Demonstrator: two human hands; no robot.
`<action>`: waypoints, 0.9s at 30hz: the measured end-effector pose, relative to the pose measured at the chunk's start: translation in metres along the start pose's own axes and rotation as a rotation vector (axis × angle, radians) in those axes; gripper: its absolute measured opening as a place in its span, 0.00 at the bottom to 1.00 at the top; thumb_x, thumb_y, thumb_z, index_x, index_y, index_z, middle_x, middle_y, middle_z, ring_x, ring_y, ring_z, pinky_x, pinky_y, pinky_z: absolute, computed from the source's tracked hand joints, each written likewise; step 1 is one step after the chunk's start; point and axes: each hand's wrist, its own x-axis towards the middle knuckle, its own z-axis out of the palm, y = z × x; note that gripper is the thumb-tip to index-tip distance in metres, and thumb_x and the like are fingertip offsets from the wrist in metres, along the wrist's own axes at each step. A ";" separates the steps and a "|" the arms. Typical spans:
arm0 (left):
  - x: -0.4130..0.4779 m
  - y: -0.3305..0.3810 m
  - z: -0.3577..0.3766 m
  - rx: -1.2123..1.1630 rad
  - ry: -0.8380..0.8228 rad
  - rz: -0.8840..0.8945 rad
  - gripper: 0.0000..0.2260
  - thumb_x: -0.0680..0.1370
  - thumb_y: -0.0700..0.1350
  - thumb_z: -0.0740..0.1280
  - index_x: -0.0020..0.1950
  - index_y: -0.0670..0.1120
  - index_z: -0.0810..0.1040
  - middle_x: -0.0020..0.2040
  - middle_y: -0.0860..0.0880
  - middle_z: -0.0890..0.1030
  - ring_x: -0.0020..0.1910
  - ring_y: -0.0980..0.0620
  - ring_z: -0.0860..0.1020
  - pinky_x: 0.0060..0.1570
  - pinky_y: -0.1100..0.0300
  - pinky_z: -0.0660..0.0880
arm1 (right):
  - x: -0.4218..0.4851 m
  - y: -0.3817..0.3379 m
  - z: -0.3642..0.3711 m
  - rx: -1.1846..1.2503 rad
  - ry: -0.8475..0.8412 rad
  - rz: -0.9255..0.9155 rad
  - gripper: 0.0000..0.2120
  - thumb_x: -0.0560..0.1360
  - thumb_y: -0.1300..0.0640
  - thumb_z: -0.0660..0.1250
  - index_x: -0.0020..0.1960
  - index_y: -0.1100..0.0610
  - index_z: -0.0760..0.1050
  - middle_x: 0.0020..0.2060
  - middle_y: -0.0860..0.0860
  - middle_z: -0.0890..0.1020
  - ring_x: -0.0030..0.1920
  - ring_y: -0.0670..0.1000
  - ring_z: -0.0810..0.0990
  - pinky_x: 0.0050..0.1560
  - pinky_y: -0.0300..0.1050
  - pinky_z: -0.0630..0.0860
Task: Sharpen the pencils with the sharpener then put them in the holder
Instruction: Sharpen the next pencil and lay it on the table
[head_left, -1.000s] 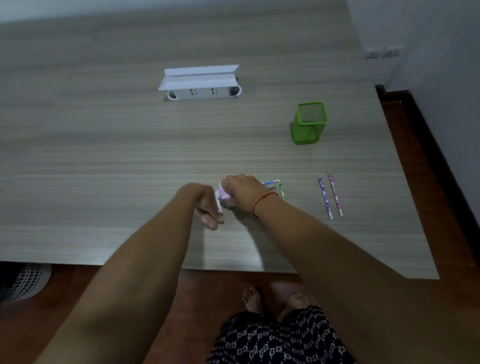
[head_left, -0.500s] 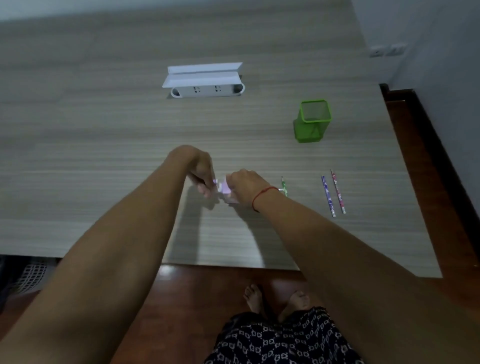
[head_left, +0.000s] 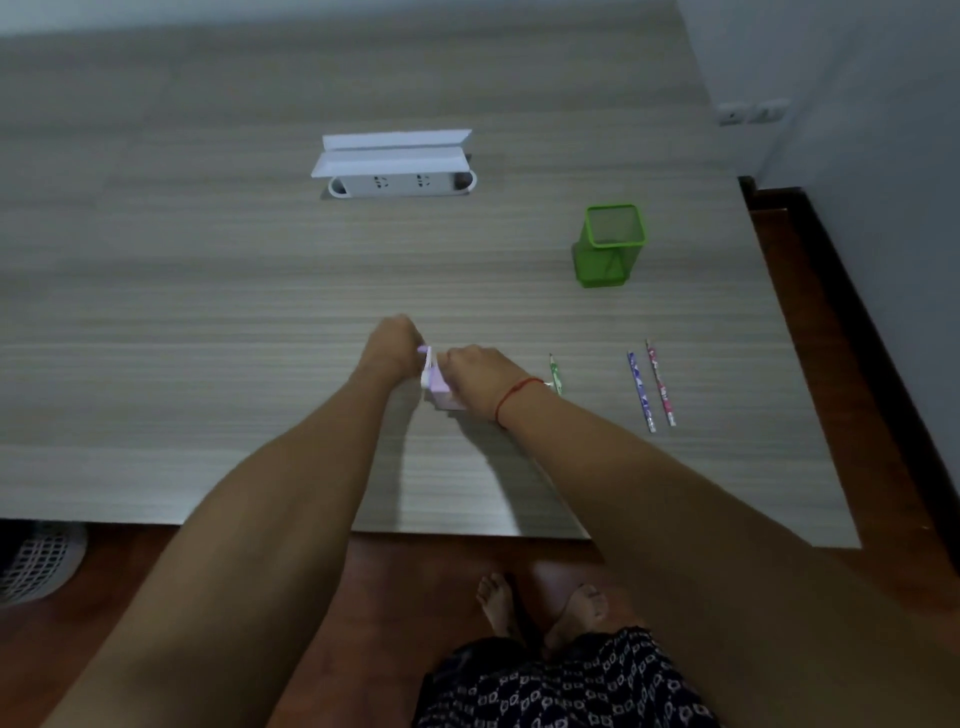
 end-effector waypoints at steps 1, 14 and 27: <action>0.003 0.000 -0.012 0.030 -0.061 0.039 0.07 0.70 0.38 0.71 0.43 0.36 0.85 0.41 0.34 0.84 0.44 0.41 0.84 0.47 0.53 0.79 | 0.001 0.001 0.000 -0.003 -0.004 -0.005 0.16 0.75 0.55 0.63 0.60 0.62 0.75 0.57 0.61 0.80 0.57 0.60 0.80 0.55 0.47 0.74; -0.019 -0.012 0.029 -0.104 -0.443 -0.220 0.14 0.74 0.38 0.68 0.29 0.44 0.73 0.21 0.53 0.79 0.23 0.58 0.80 0.27 0.67 0.76 | -0.003 -0.002 -0.005 -0.032 0.025 -0.042 0.16 0.75 0.52 0.63 0.32 0.52 0.61 0.54 0.62 0.81 0.55 0.62 0.80 0.51 0.45 0.74; -0.017 -0.015 0.020 -0.139 -0.190 -0.155 0.20 0.70 0.38 0.72 0.62 0.42 0.78 0.61 0.39 0.79 0.57 0.42 0.80 0.56 0.51 0.78 | -0.007 0.015 0.004 0.062 0.042 -0.042 0.33 0.73 0.47 0.68 0.73 0.56 0.61 0.70 0.57 0.70 0.67 0.59 0.73 0.61 0.50 0.71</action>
